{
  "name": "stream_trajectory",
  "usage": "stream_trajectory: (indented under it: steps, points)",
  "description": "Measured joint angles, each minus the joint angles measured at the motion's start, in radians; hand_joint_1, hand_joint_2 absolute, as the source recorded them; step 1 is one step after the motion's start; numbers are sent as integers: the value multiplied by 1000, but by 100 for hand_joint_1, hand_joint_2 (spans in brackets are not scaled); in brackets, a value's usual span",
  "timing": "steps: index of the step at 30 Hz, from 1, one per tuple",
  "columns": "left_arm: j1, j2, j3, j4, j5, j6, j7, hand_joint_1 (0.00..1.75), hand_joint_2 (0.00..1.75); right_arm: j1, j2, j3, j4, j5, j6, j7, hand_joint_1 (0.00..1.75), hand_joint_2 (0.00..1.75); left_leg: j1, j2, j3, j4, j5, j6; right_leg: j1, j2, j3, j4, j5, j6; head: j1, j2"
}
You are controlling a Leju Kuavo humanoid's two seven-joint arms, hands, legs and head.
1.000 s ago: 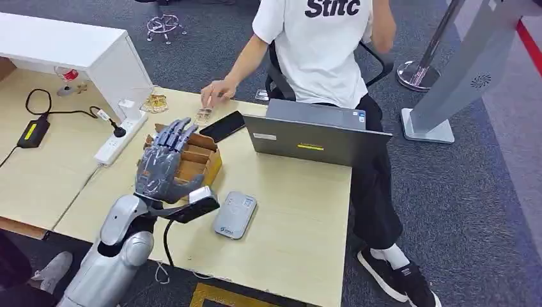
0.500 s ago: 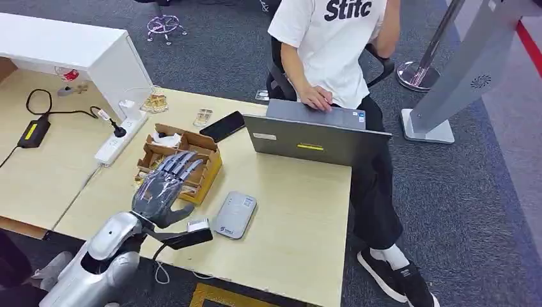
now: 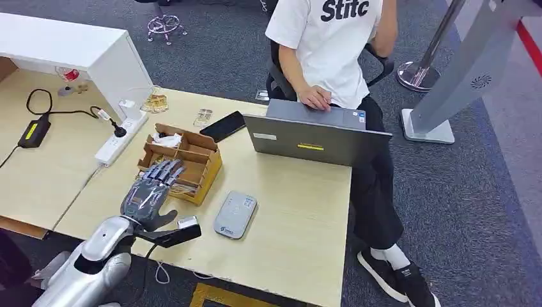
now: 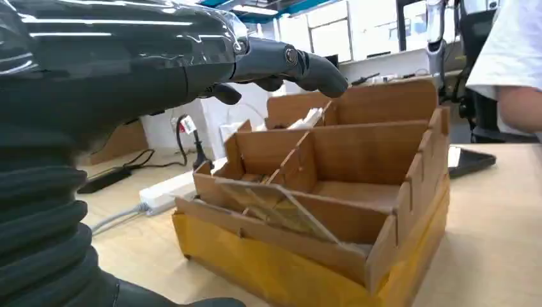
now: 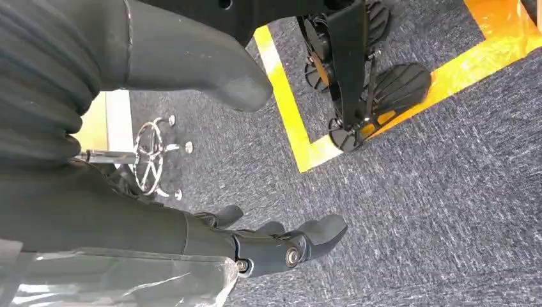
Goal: Pass the card to the sensor for recognition and then transmit it.
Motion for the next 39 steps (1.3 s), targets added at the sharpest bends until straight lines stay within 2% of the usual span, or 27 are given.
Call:
stream_trajectory:
  steps: [8,13,17,22,27,36,37,38,39]
  points:
    - [-16,-21,11,67,-8,19,-2,0,175,-1,0,-3,0,11,0,0,0,175,0,0,0,0,0,0,0,0,0,0,0,0,0,0]
    - [-16,-46,33,70,-28,111,-8,0,175,-1,0,-5,0,18,-2,0,0,175,0,0,0,0,0,0,0,0,0,0,0,0,0,0]
    - [-16,-63,50,70,-31,138,-15,0,175,-1,0,-8,0,23,-2,0,0,175,0,0,0,0,0,0,0,0,0,0,0,0,0,0]
    - [-16,-76,61,70,-43,133,-19,0,175,-1,0,-16,0,31,-2,0,0,175,0,0,0,0,0,0,0,0,0,0,0,0,0,0]
    - [-16,-82,69,77,-57,83,1,0,175,-1,0,-23,0,39,-2,0,0,175,0,0,0,0,0,0,0,0,0,0,0,0,0,0]
    - [-17,-82,79,101,-58,76,10,0,175,-1,0,-29,0,50,0,0,0,175,0,0,0,0,0,0,0,0,0,0,0,0,0,0]
    - [-17,-83,82,101,-58,79,10,44,175,-1,0,-29,0,50,0,0,0,175,0,0,0,0,0,0,0,0,0,0,0,0,0,0]
    - [-17,-84,84,101,-59,82,10,154,175,-1,0,-29,0,51,2,0,0,175,0,0,0,0,0,0,0,0,0,0,0,0,0,0]
    - [-18,-84,85,102,-59,83,11,154,175,-1,0,-29,0,51,2,0,0,175,0,0,0,0,0,0,0,0,0,0,0,0,0,0]
